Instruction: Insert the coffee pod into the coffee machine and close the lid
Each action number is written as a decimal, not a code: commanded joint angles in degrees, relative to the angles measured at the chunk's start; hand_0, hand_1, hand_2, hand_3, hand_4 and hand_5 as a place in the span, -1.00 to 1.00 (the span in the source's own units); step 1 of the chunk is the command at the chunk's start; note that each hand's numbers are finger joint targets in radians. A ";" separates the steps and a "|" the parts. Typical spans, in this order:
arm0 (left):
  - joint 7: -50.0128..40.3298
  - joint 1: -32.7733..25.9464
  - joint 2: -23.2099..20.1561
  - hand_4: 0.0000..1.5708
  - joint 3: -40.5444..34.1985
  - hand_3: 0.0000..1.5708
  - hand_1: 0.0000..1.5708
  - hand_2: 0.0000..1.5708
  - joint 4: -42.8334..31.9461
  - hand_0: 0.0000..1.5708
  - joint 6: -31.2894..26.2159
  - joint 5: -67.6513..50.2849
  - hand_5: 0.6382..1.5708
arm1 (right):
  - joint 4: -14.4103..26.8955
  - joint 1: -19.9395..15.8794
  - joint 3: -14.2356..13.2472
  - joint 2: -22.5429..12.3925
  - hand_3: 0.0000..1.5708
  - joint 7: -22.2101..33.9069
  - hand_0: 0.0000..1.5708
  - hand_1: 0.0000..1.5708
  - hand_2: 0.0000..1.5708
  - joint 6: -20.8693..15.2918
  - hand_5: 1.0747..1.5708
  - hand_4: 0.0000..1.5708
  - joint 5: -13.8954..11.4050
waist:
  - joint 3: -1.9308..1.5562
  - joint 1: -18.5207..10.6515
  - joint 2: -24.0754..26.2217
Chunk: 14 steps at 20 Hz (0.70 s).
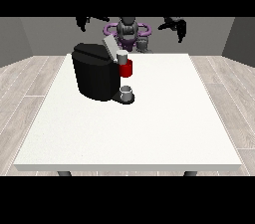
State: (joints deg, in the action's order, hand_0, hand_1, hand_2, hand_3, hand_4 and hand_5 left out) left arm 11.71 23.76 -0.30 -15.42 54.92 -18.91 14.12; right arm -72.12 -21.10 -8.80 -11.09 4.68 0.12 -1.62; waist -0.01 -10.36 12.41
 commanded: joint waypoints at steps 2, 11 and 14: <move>-2.07 -1.40 0.29 -0.56 1.47 -1.00 -1.00 -1.00 5.42 -1.00 1.44 -1.72 1.00 | 1.70 -5.58 -2.53 -0.33 -1.00 3.33 -1.00 -1.00 -1.00 1.86 1.00 -0.89 4.53 | 0.00 0.42 -4.58; -3.47 -4.15 -3.78 -0.52 3.47 -1.00 -1.00 -1.00 15.45 -1.00 1.79 -6.96 1.00 | 7.18 -9.76 -1.34 1.46 -1.00 1.54 -1.00 -1.00 -1.00 1.14 1.00 -0.93 4.99 | 0.01 1.28 -10.45; -3.32 -7.63 -4.37 -0.54 4.40 -1.00 -1.00 -1.00 19.23 -1.00 0.69 -8.01 1.00 | 8.84 -11.86 -1.71 0.59 -1.00 0.97 -1.00 -1.00 -1.00 0.86 1.00 -1.00 4.96 | 0.01 1.19 -11.44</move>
State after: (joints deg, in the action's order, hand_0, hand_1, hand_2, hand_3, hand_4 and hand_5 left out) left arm 7.20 18.23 -2.43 -10.34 71.08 -17.42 7.64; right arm -64.28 -30.96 -11.08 -10.53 6.82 0.45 3.07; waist -0.01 -10.50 3.58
